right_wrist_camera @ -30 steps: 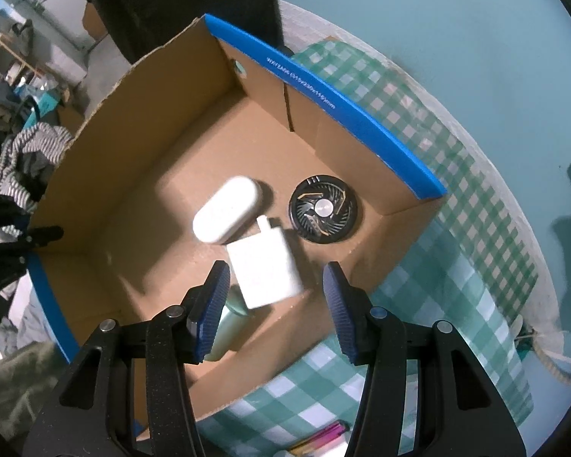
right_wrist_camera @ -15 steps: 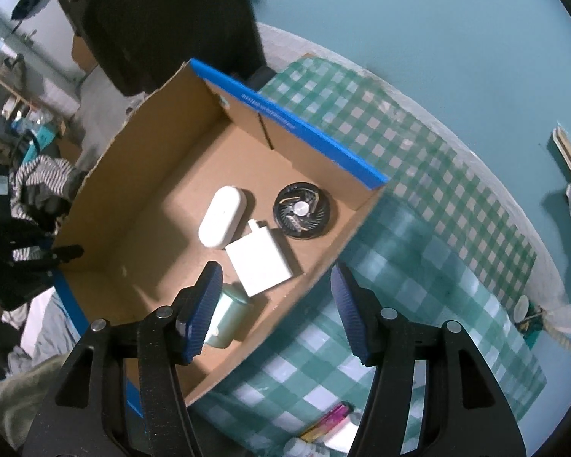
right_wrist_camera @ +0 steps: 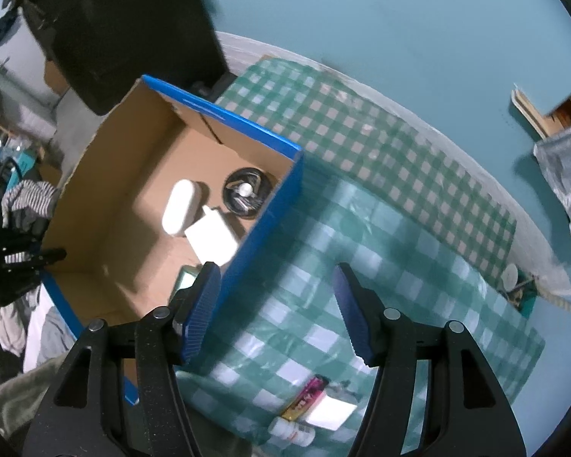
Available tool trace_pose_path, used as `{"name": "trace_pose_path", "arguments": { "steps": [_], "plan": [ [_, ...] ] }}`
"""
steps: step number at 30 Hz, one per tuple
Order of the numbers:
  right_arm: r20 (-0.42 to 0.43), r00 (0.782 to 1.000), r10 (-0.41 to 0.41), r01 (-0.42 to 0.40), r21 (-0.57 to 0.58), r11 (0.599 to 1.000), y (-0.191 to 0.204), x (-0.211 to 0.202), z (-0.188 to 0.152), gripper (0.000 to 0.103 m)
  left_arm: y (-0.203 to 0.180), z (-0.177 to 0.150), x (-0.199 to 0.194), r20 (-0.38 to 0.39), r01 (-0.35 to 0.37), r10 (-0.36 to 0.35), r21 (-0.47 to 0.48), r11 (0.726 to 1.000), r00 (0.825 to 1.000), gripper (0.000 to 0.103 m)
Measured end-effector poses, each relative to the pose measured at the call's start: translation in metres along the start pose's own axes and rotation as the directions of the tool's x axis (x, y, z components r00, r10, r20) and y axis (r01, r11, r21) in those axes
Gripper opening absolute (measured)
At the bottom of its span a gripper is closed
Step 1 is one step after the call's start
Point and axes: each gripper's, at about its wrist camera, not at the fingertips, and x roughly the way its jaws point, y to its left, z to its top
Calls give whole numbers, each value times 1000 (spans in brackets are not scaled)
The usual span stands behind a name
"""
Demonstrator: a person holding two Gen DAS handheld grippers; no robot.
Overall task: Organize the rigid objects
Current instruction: 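Move the right gripper to the white octagonal PISEN device and grasp it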
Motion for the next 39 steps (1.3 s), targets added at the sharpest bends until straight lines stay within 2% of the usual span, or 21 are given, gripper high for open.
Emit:
{"name": "trace_pose_path", "arguments": {
  "steps": [9,18,24,32,35,39],
  "plan": [
    [-39,999,-15,22,170,985,-41,17,-25,67,-3,0,-1,0,4,-4,5,1000,1000,9],
    [-97,995,-13,48,375,926,-99,42,-56,70,-4,0,0,-7,-1,2,24,1000,1000,9],
    [-130,991,-6,74,520,851,-132,63,-74,73,-1,0,2,-9,-3,3,20,1000,1000,9],
    [-149,986,72,63,740,670,-165,94,-100,73,0,0,2,-9,-4,4,19,1000,1000,9],
    [-146,985,91,56,771,634,-168,101,-105,73,0,0,3,-10,-4,4,18,1000,1000,9],
    [-145,986,77,65,779,624,-168,104,-105,73,1,-1,2,-11,0,1,18,1000,1000,9]
  ]
}}
